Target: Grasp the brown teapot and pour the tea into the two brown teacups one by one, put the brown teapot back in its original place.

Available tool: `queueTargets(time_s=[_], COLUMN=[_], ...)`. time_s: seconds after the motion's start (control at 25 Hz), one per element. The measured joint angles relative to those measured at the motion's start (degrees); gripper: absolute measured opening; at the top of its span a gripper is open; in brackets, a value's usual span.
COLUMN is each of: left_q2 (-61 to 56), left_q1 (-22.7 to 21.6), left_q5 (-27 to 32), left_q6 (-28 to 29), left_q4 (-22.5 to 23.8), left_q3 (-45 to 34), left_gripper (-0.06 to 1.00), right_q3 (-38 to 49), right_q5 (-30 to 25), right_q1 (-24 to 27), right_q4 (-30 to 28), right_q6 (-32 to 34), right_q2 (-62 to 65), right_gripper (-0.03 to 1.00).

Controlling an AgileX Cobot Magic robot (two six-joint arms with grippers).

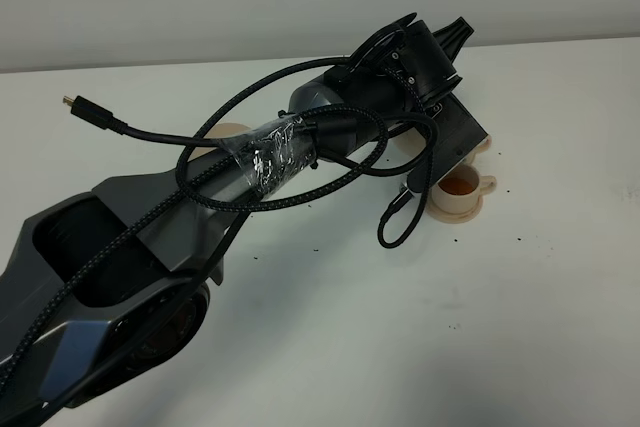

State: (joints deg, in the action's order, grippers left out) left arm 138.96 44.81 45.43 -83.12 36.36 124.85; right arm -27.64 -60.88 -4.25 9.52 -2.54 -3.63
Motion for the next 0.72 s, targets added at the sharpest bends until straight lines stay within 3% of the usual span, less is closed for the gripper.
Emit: queueTargets(time_s=[0.72], left_q2=[0.00], left_q1=[0.00], left_q5=[-0.86], left_q6=[-1.92], left_q4=[0.00], left_q3=[0.00], left_gripper=[0.12], right_q3=[0.00], right_q5=[0.00], right_q1=[0.00], right_q4=[0.00], right_q6=[0.00], right_q2=[0.00], right_gripper=[0.35])
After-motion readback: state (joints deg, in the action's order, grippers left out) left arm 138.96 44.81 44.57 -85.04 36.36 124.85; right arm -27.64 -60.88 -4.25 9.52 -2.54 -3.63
